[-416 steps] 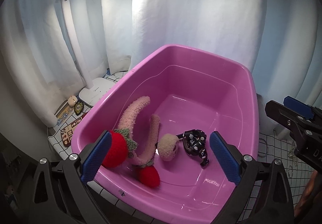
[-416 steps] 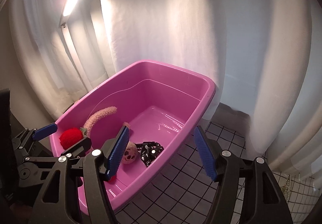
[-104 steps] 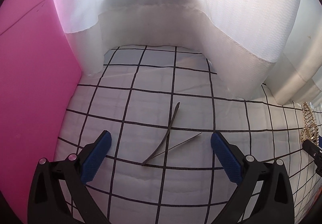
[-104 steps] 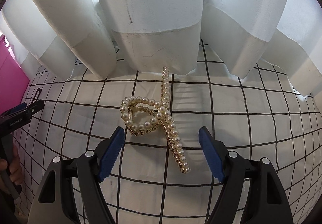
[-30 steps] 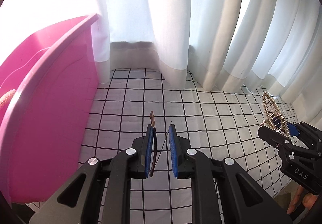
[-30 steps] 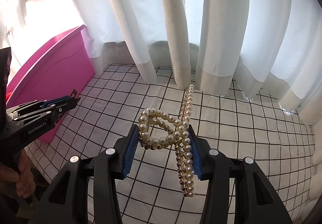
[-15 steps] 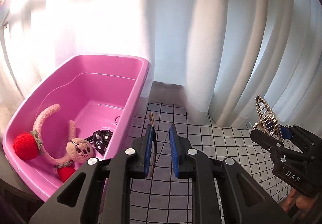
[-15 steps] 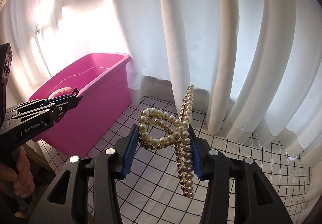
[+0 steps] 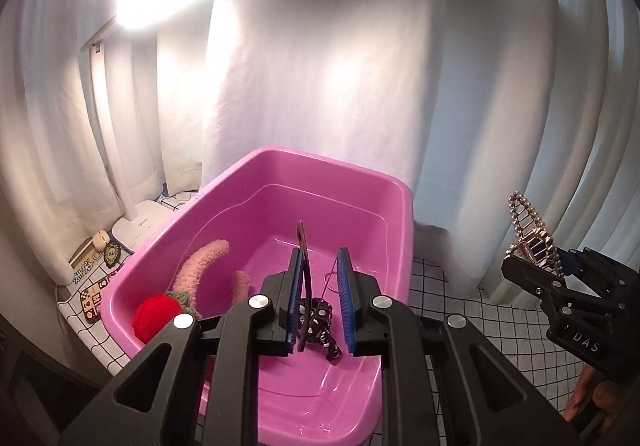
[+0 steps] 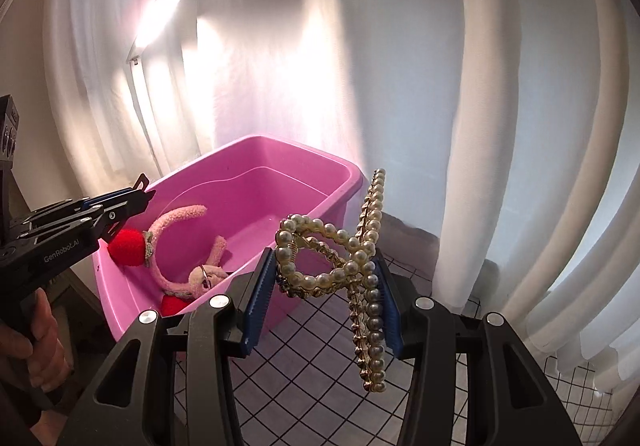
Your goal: Organize jewelry
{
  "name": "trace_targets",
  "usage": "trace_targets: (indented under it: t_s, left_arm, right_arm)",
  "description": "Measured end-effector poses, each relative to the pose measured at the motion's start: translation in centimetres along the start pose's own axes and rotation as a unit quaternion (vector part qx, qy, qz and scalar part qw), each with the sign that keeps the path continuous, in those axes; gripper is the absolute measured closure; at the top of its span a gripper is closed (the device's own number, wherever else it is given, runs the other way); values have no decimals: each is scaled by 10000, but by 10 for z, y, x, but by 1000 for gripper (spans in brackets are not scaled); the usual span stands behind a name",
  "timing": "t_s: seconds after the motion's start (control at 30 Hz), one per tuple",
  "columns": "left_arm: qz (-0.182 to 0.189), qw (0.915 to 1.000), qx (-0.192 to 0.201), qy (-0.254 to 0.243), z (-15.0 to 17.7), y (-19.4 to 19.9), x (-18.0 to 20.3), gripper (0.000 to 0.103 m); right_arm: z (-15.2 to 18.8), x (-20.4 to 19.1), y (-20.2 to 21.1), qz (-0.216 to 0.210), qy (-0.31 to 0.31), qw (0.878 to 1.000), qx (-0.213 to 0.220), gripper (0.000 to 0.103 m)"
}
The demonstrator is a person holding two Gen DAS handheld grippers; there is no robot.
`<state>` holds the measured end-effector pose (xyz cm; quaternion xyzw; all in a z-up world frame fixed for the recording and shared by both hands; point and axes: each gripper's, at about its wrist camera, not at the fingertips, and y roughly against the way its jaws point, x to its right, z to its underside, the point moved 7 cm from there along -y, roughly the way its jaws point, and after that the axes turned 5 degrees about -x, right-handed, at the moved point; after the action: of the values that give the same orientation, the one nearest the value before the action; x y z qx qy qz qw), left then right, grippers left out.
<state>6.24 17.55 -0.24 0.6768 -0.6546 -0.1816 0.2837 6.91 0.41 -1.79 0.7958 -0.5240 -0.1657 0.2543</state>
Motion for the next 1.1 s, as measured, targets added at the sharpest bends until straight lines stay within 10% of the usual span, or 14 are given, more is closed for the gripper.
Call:
trace_targets:
  t_s: [0.83, 0.97, 1.1]
  left_arm:
    - [-740, 9869, -1189, 805, 22, -81, -89, 76]
    - [-832, 9856, -1230, 807, 25, -82, -90, 21]
    - [-864, 9844, -1252, 889, 24, -79, -95, 11]
  right_arm:
    - [-33, -91, -145, -500, 666, 9898, -1159, 56]
    - [-36, -88, -149, -235, 767, 9903, -1138, 39]
    - [-38, -81, -147, -164, 693, 9914, -1101, 39]
